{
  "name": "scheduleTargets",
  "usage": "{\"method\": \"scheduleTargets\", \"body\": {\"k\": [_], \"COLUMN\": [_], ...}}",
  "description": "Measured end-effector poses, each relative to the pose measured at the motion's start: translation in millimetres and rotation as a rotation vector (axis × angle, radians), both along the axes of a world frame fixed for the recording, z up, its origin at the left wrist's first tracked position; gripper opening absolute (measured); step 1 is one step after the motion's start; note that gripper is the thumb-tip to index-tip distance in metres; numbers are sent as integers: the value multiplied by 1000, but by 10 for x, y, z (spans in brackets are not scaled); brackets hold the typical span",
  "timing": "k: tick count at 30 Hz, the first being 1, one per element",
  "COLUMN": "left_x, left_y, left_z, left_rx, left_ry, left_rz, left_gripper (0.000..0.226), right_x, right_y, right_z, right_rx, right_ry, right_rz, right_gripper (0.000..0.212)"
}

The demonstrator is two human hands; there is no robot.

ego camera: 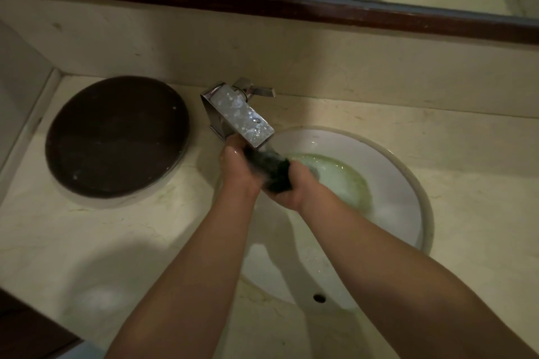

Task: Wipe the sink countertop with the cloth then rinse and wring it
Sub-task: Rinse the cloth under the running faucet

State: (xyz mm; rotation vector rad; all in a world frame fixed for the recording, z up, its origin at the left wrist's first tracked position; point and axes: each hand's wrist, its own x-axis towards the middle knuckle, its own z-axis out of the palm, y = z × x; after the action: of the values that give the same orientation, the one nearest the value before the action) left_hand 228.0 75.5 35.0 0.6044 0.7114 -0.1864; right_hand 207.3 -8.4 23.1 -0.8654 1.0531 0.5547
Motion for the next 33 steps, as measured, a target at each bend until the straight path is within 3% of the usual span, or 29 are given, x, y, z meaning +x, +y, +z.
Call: {"method": "scheduleTargets", "body": {"k": [5,8,11,13,17,20,25,30,33], "left_x": [12,-33,-78,-61,-5,11,6,-111,-109], "left_y": [162,179,87,44,94,115,139,123,120], "left_z": [-128,-193,-145,-58,-107,-25,-32,-92,-92], "left_rx": [55,130,258,204,198,207,232,134,102], "left_ry": [-42,-69,66,145,63,-64,-93,13,17], "left_rz": [-14,-162,-387,-482,-146,81,74,-10,-8], "left_gripper": [28,45,26,18,15,21,30,82,89], "right_x": [117,182,203,234,261,147,-39,36,85], "right_y": [-16,-82,-138,-180,-256,-251,-117,186,251], "right_z": [-24,-28,65,103,-33,-249,-303,-315,-269], "right_rx": [52,79,112,140,39,-101,188,224,286], "right_ry": [-76,-95,-185,-229,-223,-86,-59,-26,-59], "right_rz": [-191,-335,-359,-324,-221,-203,-140,41,-46], "right_gripper": [29,32,37,41,32,40,54,85,55]}}
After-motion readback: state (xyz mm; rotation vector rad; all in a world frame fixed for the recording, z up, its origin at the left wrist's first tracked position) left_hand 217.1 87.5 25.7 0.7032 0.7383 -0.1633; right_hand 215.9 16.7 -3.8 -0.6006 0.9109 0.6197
